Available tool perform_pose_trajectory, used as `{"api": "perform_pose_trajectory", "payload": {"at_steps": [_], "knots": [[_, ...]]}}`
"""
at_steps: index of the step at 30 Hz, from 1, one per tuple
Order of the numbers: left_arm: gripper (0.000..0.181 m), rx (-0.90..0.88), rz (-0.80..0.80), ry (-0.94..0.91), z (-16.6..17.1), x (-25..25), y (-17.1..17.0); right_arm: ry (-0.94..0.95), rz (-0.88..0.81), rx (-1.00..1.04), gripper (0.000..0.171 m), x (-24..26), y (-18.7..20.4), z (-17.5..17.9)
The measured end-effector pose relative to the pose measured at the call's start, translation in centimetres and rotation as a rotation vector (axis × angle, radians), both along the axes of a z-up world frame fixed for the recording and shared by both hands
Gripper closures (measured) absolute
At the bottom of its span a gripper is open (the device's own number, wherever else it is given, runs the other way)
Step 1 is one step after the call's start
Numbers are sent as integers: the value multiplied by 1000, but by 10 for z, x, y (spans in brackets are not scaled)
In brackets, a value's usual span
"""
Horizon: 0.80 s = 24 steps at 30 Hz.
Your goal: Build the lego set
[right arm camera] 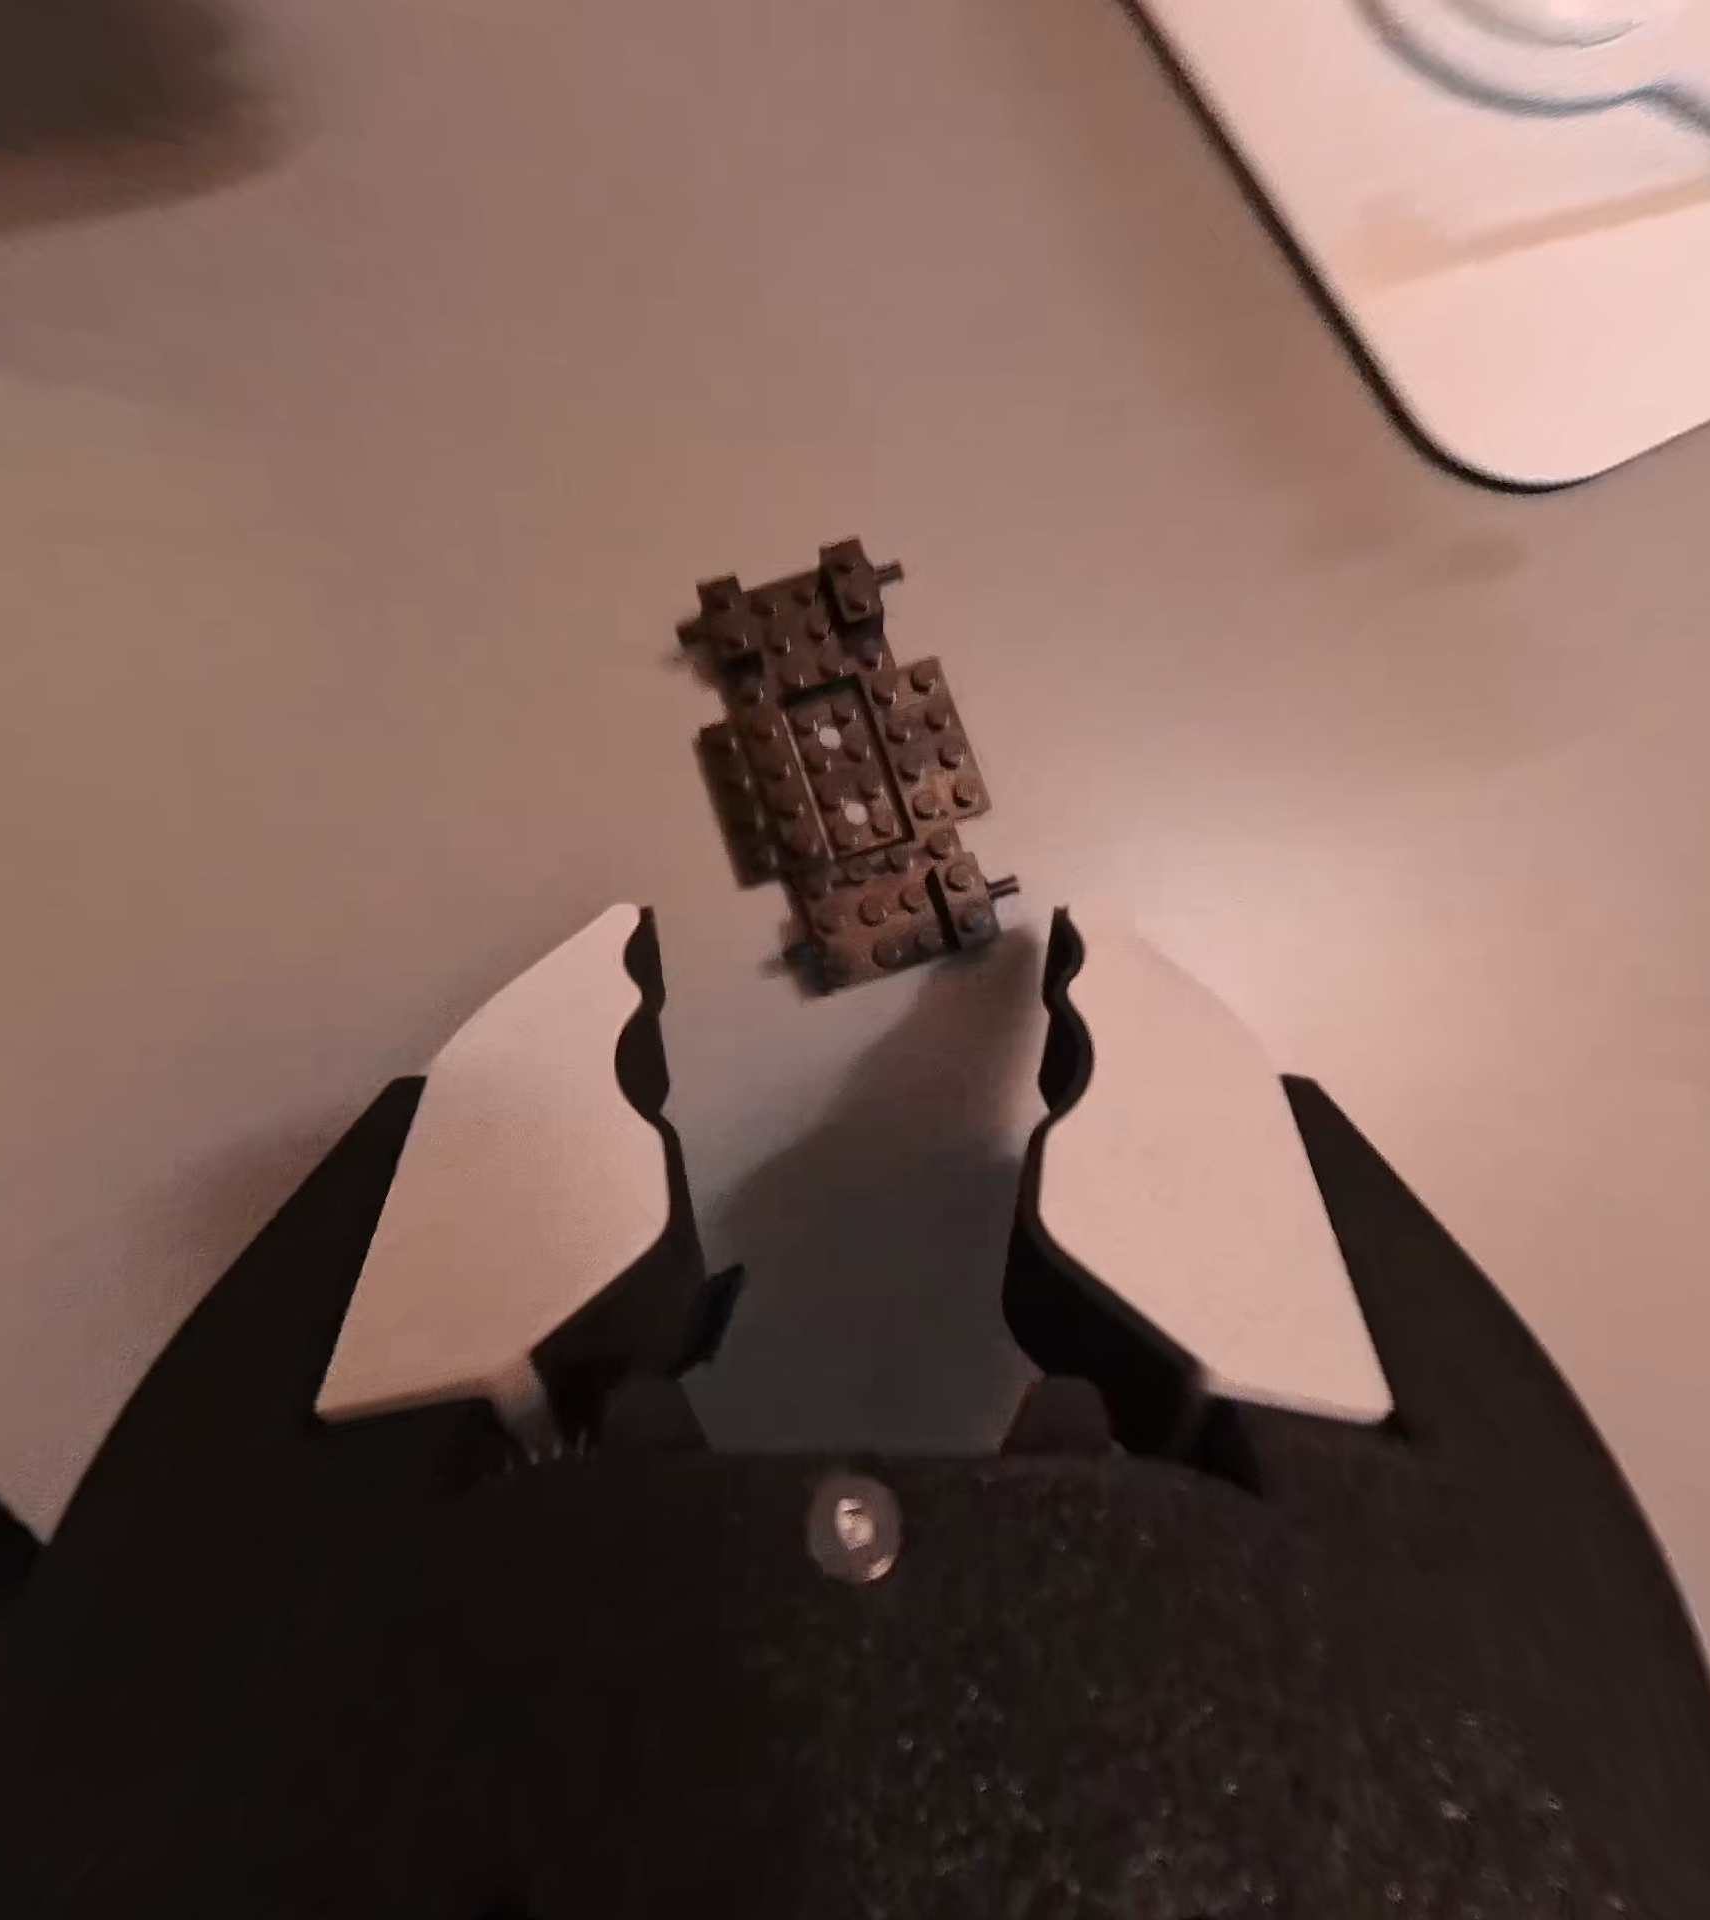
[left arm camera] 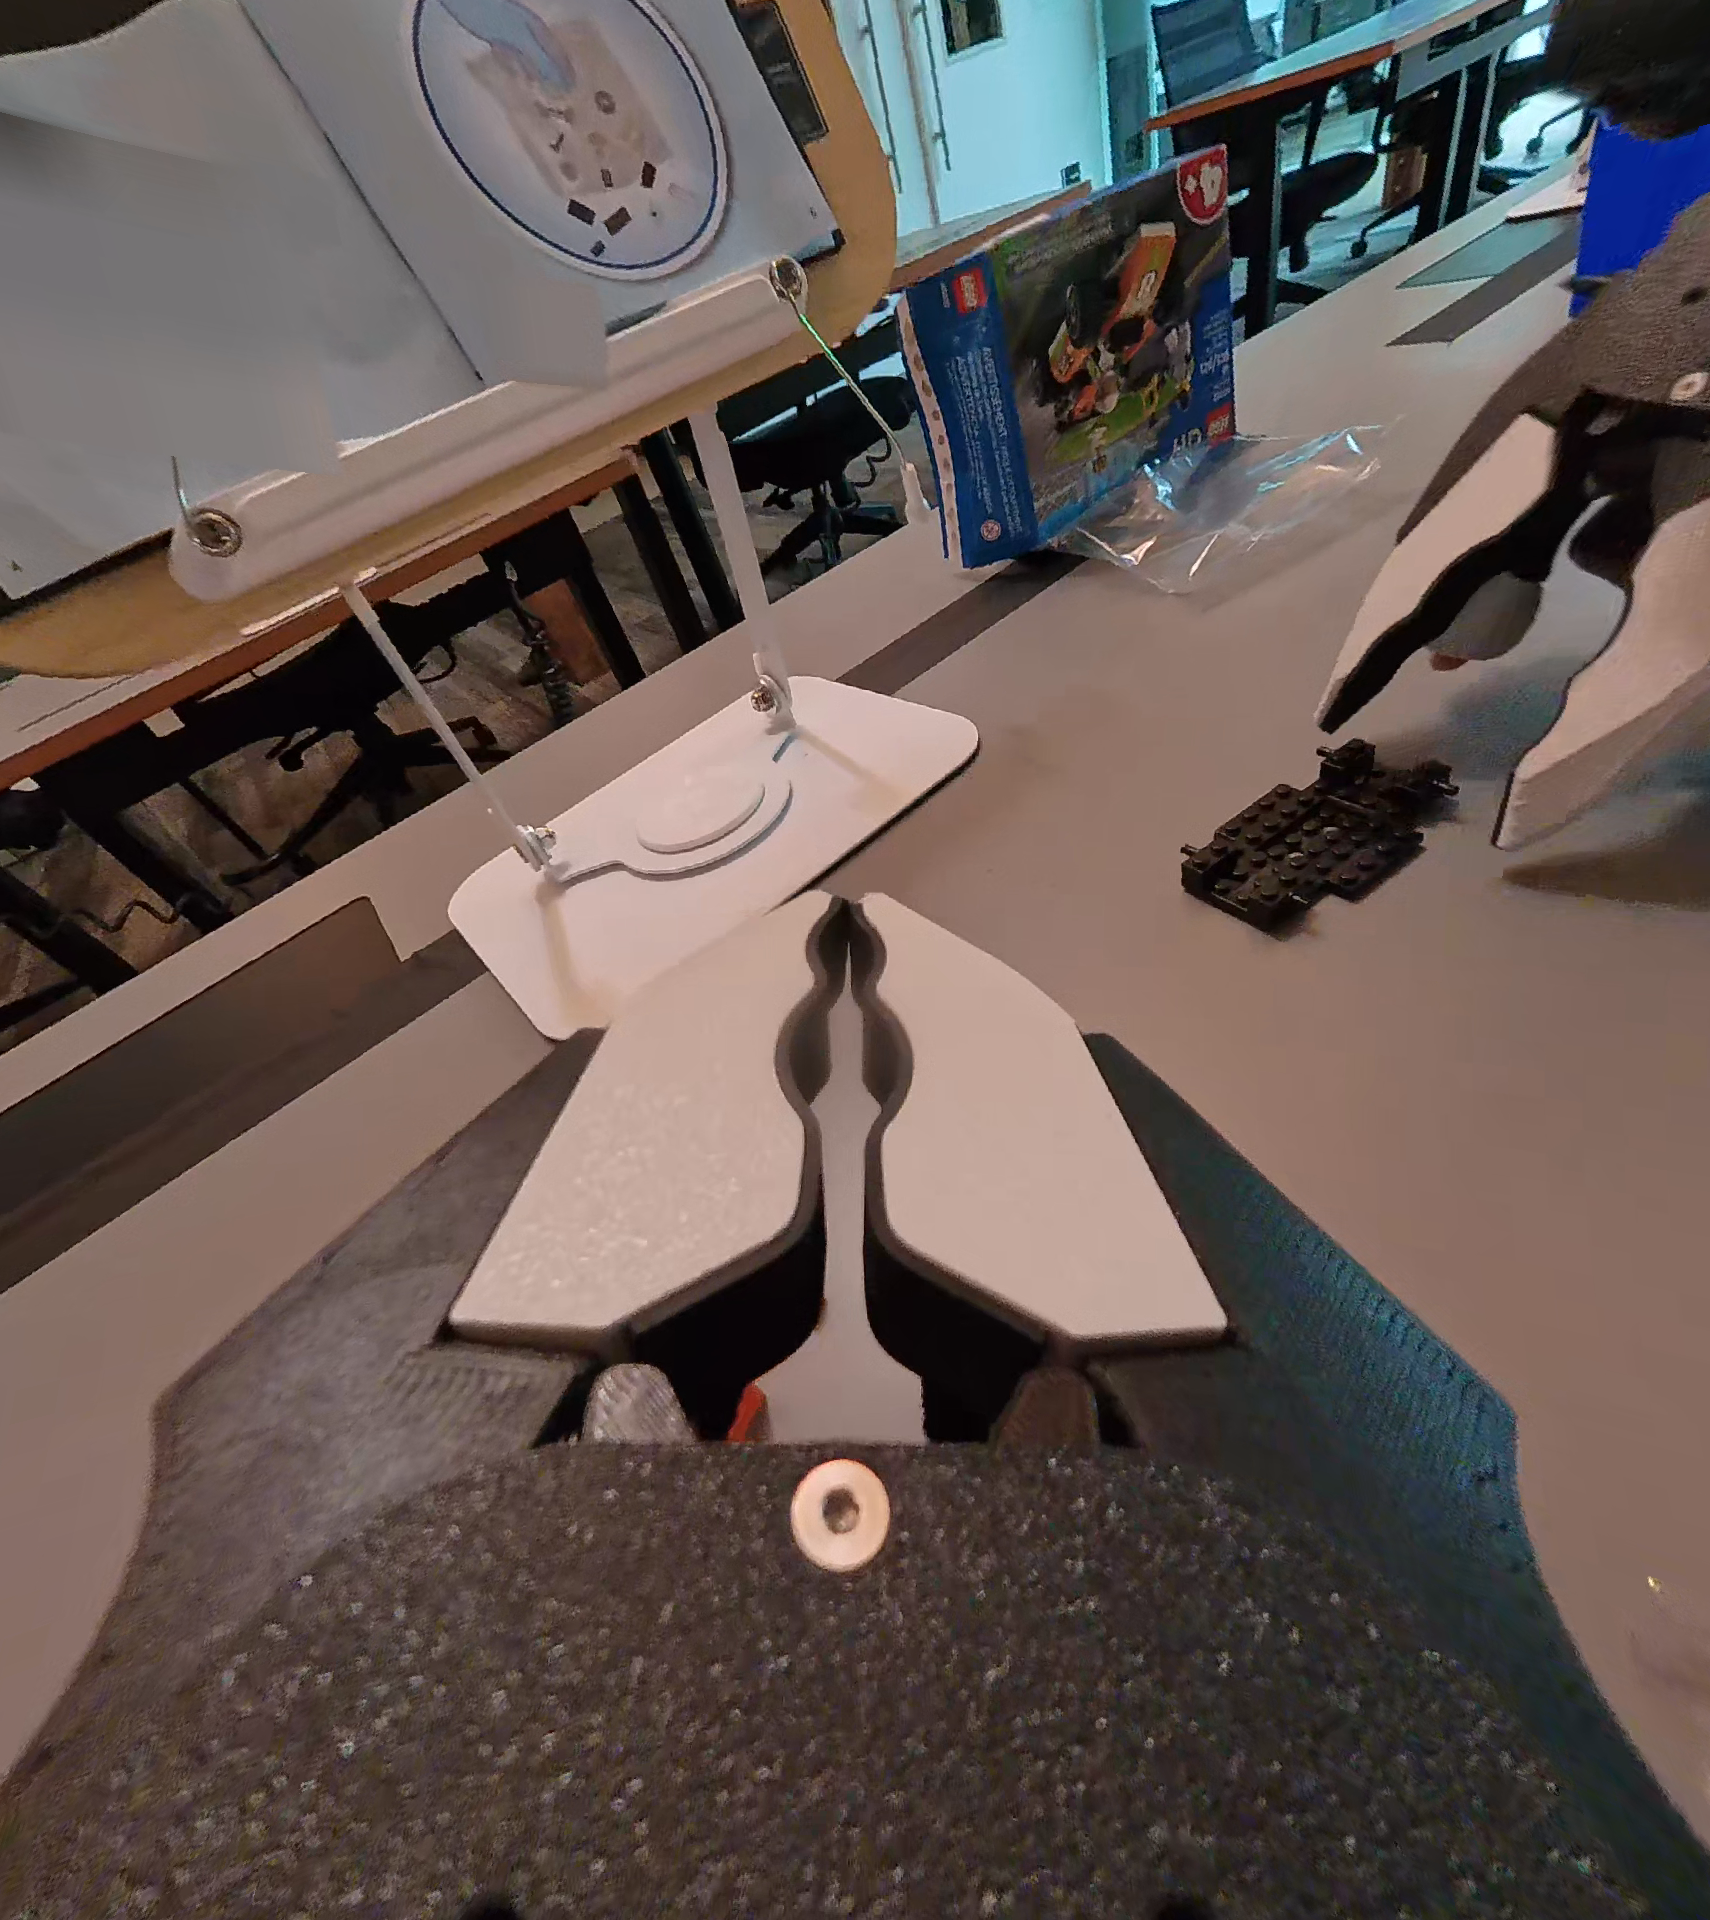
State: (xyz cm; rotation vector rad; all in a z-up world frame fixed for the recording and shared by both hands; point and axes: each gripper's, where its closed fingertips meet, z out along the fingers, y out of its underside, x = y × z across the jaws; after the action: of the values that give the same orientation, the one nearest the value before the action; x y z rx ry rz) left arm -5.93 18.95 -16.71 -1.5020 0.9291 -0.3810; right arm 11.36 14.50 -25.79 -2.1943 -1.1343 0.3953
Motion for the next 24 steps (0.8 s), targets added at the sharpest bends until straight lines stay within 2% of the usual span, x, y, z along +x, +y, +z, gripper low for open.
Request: {"api": "perform_pose_trajectory", "payload": {"at_steps": [3,4,5,6,11,17,20,24], "knots": [[181,12,-12,20,-3,2,-3,14,87,-45,107,5,8,-7],[181,16,-16,23,-3,3,-3,30,107,-58,114,5,11,-6],[181,17,-20,26,-4,4,-4,39,137,-70,129,5,13,-5],[181,16,-20,31,-6,4,-4,48,176,-84,135,4,12,-5],[181,5,-27,62,-14,5,-3,1,252,-113,135,33,6,-1],[181,-21,-47,4,-9,9,-3,39,117,-103,135,100,0,11],[181,-38,-40,-25,-8,8,-1,22,93,-102,135,103,-6,-5],[181,-38,-36,-13,-11,7,-1,40,60,-74,135,94,-3,-5]]}}
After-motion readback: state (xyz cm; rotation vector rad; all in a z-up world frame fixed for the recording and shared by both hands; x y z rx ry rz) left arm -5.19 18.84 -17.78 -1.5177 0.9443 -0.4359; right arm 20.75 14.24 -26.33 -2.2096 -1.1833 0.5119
